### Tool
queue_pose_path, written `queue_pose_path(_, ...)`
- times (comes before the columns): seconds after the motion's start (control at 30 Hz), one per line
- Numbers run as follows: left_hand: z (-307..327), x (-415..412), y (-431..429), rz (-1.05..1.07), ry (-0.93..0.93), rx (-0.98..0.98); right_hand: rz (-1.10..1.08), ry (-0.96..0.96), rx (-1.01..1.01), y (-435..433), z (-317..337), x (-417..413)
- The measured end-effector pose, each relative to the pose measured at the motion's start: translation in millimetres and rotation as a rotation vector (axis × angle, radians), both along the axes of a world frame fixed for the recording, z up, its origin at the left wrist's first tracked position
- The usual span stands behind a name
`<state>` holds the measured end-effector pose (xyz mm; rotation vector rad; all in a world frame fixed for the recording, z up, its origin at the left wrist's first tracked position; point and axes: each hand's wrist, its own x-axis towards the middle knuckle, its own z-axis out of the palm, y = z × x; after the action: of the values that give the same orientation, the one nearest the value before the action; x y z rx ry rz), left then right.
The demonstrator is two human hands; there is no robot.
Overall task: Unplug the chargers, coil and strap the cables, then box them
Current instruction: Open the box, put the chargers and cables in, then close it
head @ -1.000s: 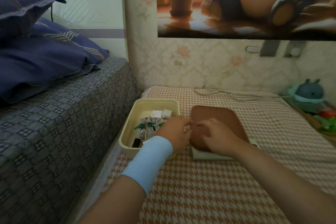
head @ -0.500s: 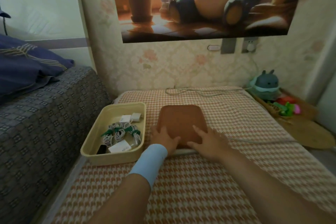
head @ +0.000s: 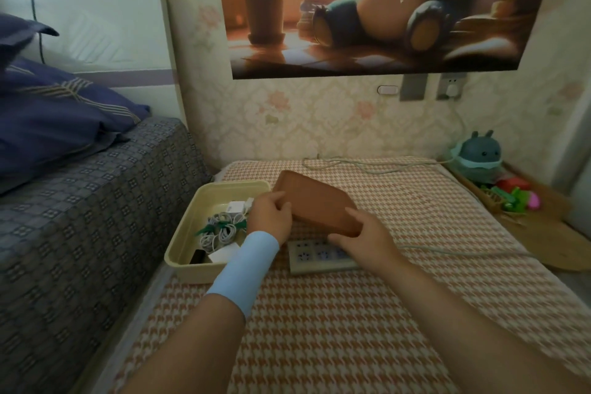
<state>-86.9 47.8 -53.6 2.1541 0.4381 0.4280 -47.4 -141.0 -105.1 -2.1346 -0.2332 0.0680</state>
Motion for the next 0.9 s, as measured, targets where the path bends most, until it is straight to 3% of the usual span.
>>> queue_pose_path(0.17, -2, -23, 48, 0.078, -0.110, 0.015, 0.078, -0.124, 0.012, 45, 22, -19)
queue_pose_path(0.3, -10, -44, 89, 0.190, -0.043, 0.074, 0.183, -0.135, -0.080, 87, 23, -35)
queue_pose_path(0.53, -34, -81, 142, 0.327, 0.186, 0.381, 0.330, -0.139, -0.176, 138, 0, -52)
queue_pose_path(0.8, -51, -84, 157, 0.235, 0.144, 0.076, 0.333, -0.306, -0.384, 149, -10, -60)
queue_pose_path(0.9, -51, -84, 159, 0.255, 0.162, -0.011, 0.366, -0.261, -0.388, 146, -12, -60)
